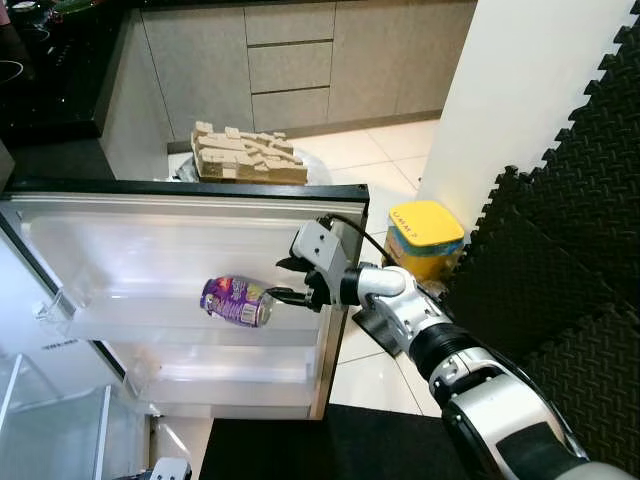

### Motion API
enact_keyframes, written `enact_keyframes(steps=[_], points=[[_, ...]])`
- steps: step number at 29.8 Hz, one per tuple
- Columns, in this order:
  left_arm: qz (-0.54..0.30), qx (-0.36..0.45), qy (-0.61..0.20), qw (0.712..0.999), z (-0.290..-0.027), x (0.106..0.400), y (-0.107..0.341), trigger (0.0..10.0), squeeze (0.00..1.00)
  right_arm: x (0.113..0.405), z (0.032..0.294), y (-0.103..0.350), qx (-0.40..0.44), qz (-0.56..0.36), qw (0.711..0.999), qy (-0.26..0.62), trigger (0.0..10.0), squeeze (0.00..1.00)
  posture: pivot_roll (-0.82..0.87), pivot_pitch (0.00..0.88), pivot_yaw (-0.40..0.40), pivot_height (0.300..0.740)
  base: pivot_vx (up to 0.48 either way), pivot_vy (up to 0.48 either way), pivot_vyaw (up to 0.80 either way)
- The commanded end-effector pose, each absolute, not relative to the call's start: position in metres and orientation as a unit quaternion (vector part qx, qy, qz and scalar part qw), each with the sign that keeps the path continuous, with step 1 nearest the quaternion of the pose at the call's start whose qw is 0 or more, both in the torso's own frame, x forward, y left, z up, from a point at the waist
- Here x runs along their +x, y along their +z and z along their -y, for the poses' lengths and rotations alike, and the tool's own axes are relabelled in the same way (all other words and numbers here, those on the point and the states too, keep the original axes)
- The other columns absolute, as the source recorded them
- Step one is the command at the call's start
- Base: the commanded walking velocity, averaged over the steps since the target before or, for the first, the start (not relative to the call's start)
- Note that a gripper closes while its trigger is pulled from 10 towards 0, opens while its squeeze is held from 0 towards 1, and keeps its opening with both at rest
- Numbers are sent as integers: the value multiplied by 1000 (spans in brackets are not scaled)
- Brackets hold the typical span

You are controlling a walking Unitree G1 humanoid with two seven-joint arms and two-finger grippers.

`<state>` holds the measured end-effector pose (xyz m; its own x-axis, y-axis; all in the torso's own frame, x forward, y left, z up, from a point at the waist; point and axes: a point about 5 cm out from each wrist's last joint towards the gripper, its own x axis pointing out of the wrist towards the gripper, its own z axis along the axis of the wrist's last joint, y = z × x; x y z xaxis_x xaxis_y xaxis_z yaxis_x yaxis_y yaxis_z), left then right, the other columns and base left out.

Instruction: Restocking fridge

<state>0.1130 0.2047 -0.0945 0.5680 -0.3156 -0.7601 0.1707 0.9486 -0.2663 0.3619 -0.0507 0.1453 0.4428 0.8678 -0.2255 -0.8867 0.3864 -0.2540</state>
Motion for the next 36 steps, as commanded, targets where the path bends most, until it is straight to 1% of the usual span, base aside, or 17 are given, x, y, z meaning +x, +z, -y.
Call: enact_keyframes(steps=[1,7,15,17,18,19,20,21,22,27,31,36], points=[[-460,-82,-140,873,-200,102,-99,10000,0,362,46,148,-161,-23,830,534,10000,0,-16,109,-40,740,0,0,769],[-462,-75,-148,871,-198,101,-99,10000,0,362,43,148,-165,-24,825,540,10000,0,-12,104,-36,740,0,0,727],[-463,-72,-154,870,-197,101,-100,10000,0,362,47,145,-189,-33,816,545,10000,0,-17,99,-32,740,0,0,0],[-463,-72,-158,869,-196,102,-99,10000,0,367,55,146,-222,-44,820,526,10000,0,-19,103,-30,740,0,0,0],[-463,-72,-158,869,-196,102,-99,10000,0,367,55,146,-222,-44,820,526,10000,0,-19,103,-30,740,0,0,0],[-463,-72,-159,869,-196,102,-100,10000,0,371,60,148,-248,-52,821,511,10000,0,-22,103,-30,740,0,0,0],[-463,-72,-159,869,-196,102,-100,10000,0,371,60,148,-248,-52,821,511,10000,0,-22,103,-30,740,0,0,0],[-464,-73,-162,868,-194,101,-100,10000,0,377,67,154,-281,-62,825,486,10000,0,-25,105,-29,740,0,0,0],[-464,-73,-163,867,-194,101,-100,10000,0,379,69,156,-288,-63,824,484,10000,0,-26,108,-29,740,0,0,0],[-465,-73,-165,867,-194,100,-100,10000,0,381,73,161,-298,-61,820,485,10000,0,-26,120,-31,740,0,0,0],[-467,-73,-167,865,-194,96,-101,10000,0,381,74,160,-316,-63,810,489,10000,0,-26,138,-27,740,0,0,0],[-474,-70,-169,861,-199,86,-102,10000,0,381,74,162,-307,-64,811,494,10000,0,-15,163,-26,740,0,0,0]])
